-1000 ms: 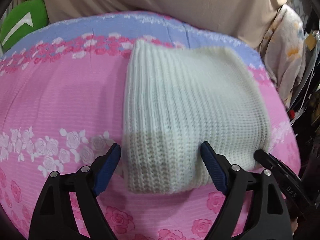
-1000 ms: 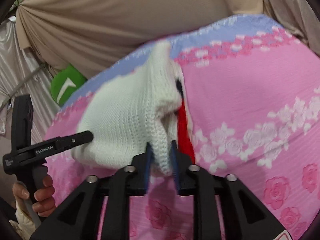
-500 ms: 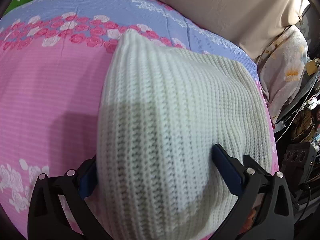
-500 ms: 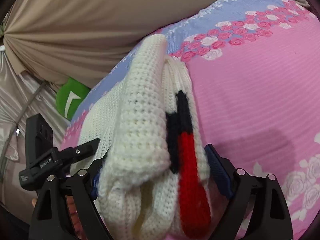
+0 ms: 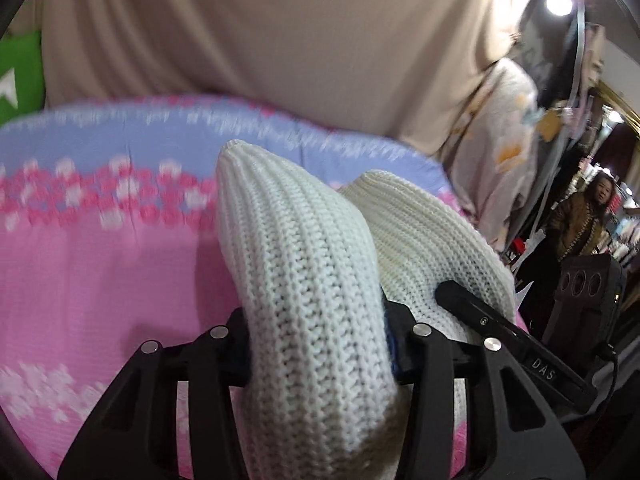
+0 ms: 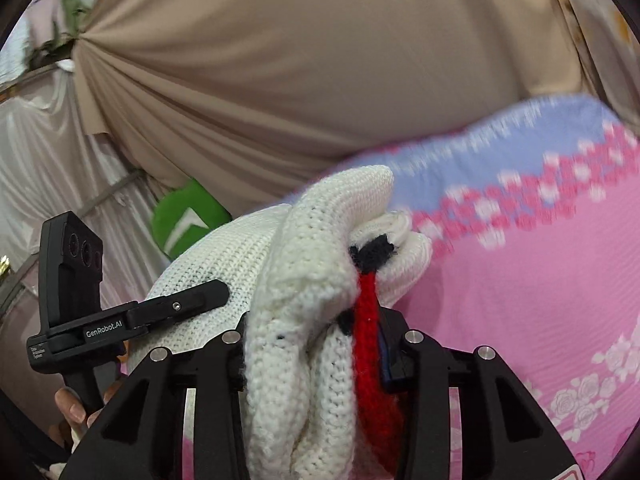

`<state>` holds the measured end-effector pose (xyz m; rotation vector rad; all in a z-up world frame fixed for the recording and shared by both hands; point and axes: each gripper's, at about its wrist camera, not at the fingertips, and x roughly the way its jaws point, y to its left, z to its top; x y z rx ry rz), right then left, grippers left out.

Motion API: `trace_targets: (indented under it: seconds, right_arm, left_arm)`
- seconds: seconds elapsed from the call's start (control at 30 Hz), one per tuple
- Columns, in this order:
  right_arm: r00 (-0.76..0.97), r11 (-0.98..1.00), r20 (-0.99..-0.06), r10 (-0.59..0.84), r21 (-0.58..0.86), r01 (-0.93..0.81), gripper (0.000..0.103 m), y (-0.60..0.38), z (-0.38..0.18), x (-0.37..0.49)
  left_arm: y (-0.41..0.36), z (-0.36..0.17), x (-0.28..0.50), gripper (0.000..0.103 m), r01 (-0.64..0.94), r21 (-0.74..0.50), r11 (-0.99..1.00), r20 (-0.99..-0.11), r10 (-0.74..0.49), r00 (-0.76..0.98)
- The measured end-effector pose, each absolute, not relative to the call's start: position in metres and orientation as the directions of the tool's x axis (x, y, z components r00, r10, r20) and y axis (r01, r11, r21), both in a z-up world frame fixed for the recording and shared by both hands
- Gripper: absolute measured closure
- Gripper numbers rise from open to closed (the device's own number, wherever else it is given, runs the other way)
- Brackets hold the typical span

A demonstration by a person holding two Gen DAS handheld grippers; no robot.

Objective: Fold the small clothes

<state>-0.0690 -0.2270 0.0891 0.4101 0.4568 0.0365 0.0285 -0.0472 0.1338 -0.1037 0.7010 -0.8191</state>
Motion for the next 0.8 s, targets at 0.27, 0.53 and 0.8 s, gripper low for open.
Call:
trace_targets:
  seconds: [0.27,0.53,0.8]
  right_arm:
    - [0.969,0.95,-0.177,0.171,0.289,-0.115,0.064,-0.156,0.184,-0.064]
    - [0.789,0.94,-0.605,0.104,0.318,0.12,0.046,-0.157,0.019,0.075]
    - [0.825,0.929,-0.554,0.114,0.353,0.108,0.045,-0.146,0.009,0.027]
  left_arm:
    - [0.029,0.231,0.004,0.056,0.69,-0.209,0.693,-0.284,-0.718,0.635]
    - [0.067,0.075,0.151,0.049,0.389,-0.249,0.887,-0.637,-0.453,0.624]
    - [0.142,0.047,0.121,0.048,0.304,-0.356,0.884,-0.599,-0.466,0.652]
